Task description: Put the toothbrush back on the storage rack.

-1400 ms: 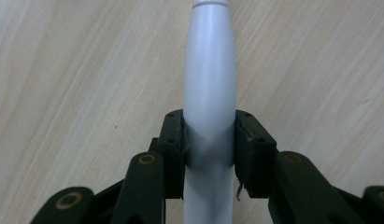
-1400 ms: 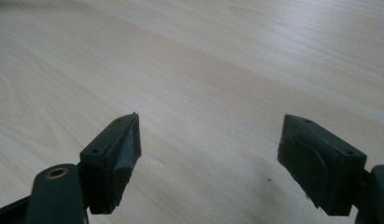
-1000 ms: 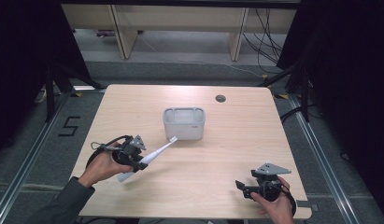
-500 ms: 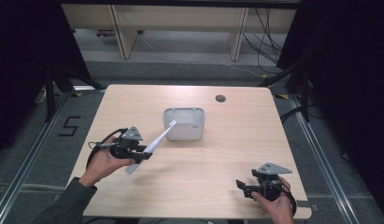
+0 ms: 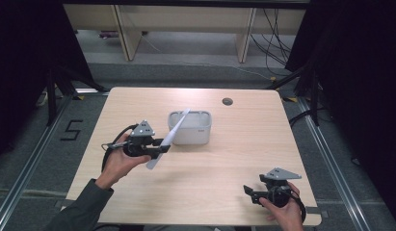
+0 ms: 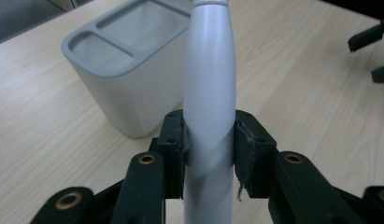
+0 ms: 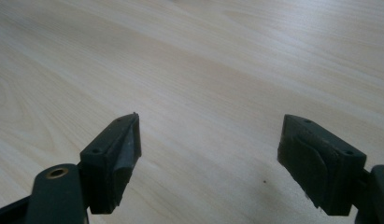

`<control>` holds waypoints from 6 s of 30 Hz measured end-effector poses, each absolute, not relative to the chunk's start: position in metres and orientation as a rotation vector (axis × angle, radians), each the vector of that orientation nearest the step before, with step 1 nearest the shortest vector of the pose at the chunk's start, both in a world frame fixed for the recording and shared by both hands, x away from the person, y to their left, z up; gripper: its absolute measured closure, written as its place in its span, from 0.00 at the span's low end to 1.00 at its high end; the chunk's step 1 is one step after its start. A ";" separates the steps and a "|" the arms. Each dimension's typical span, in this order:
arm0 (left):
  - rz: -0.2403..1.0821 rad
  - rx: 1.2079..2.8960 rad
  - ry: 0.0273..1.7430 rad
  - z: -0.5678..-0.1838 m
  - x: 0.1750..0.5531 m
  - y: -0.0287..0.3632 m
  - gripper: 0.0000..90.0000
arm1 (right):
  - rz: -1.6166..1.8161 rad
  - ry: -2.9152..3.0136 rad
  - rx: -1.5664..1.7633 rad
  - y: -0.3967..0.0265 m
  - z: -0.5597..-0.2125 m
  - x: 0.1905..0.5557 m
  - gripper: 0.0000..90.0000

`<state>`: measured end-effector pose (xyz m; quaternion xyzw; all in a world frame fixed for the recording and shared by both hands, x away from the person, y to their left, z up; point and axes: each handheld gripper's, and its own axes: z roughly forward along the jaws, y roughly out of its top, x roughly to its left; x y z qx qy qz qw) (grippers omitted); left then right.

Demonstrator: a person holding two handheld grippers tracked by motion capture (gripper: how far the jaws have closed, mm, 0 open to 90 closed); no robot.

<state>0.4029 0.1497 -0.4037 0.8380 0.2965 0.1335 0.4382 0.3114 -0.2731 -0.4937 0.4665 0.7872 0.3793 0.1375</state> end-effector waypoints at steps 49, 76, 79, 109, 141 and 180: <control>0.371 1.898 0.713 -0.364 0.454 0.063 0.74 | 1.096 2.267 1.304 -0.276 -0.494 0.313 0.25; 0.429 1.778 0.760 -0.357 0.491 0.026 0.74 | 1.092 2.271 1.311 -0.276 -0.493 0.312 0.25; 0.435 1.765 0.768 -0.356 0.496 0.023 0.74 | 1.095 2.272 1.309 -0.276 -0.493 0.312 0.25; 0.444 1.701 0.856 -0.382 0.529 0.011 0.74 | 1.119 2.284 1.309 -0.277 -0.493 0.312 0.25; 0.412 1.708 0.905 -0.416 0.530 0.017 0.73 | 1.118 2.282 1.303 -0.276 -0.493 0.312 0.25; 0.425 1.762 0.884 -0.418 0.512 0.028 0.69 | 1.113 2.289 1.307 -0.275 -0.494 0.312 0.25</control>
